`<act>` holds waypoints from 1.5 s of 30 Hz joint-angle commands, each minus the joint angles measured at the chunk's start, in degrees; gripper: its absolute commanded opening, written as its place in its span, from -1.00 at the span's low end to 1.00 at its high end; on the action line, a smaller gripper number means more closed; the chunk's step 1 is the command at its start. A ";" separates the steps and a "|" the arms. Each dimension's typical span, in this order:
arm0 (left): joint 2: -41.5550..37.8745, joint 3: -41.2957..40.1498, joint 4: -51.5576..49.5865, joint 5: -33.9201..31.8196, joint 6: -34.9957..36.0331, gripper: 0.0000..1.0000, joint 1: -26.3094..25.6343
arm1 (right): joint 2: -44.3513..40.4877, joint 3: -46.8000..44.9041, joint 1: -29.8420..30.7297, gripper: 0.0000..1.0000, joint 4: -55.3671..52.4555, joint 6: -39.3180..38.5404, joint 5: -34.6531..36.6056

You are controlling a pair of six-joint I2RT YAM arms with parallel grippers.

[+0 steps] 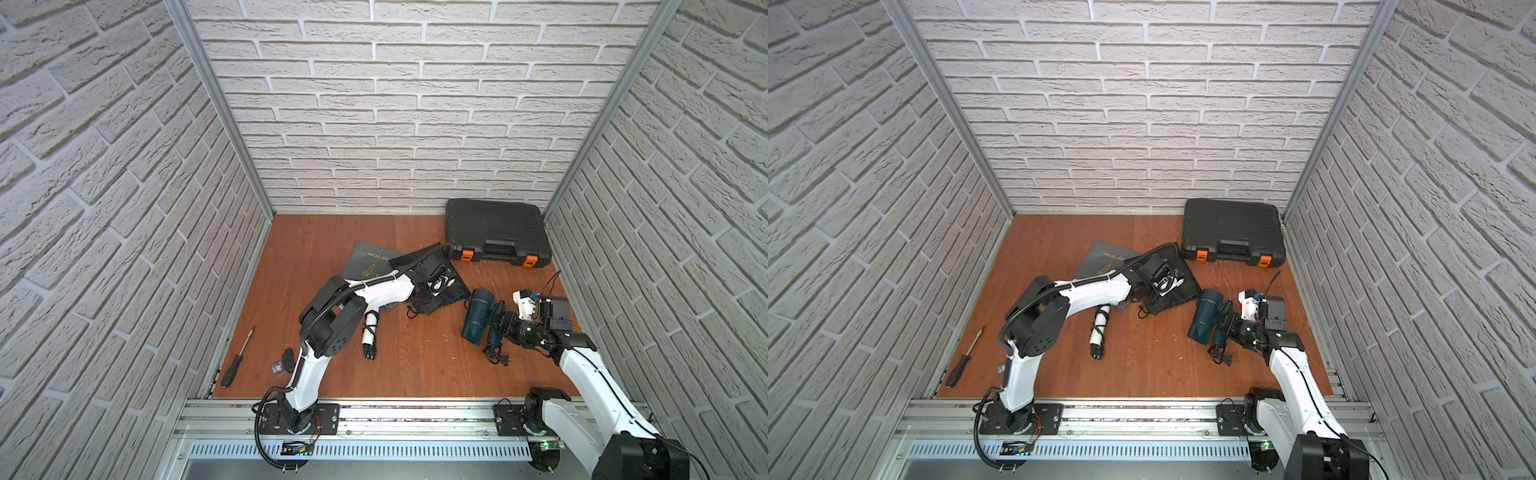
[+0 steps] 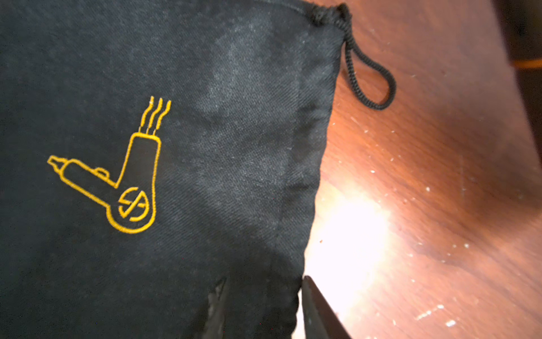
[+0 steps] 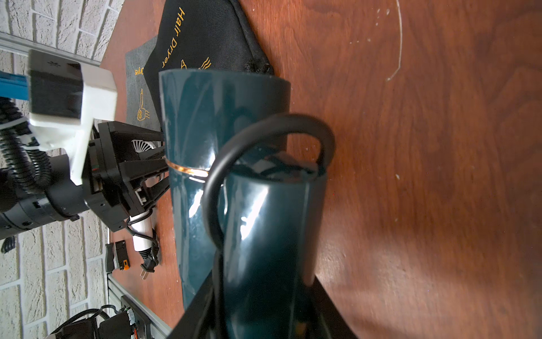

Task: Pack away hair dryers
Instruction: Open the drawstring bag at the center of the board, then place the hair dryer in the drawstring bag.

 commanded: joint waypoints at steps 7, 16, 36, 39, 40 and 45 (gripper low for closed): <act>1.72 1.26 0.29 -0.88 0.82 -0.60 -0.15 | -0.09 1.22 0.50 -0.86 4.49 0.23 -1.68; -1.36 1.08 3.06 -3.36 -0.17 -1.00 0.18 | 0.32 1.24 1.96 -0.87 4.75 0.02 -0.74; -9.39 -4.20 14.79 -9.31 0.92 -1.00 -2.76 | 10.85 3.70 20.16 -0.93 13.34 1.67 5.40; -9.64 -4.87 16.47 -9.35 2.21 -1.00 -3.72 | 12.06 4.68 21.72 -0.94 14.06 1.61 6.55; -9.78 -5.06 17.02 -9.59 2.50 -1.00 -4.06 | 12.68 5.09 22.20 -0.95 14.24 1.58 6.65; -10.75 -6.81 20.70 -9.83 3.51 -1.00 -5.39 | 16.33 6.38 23.72 -0.95 15.87 1.12 6.22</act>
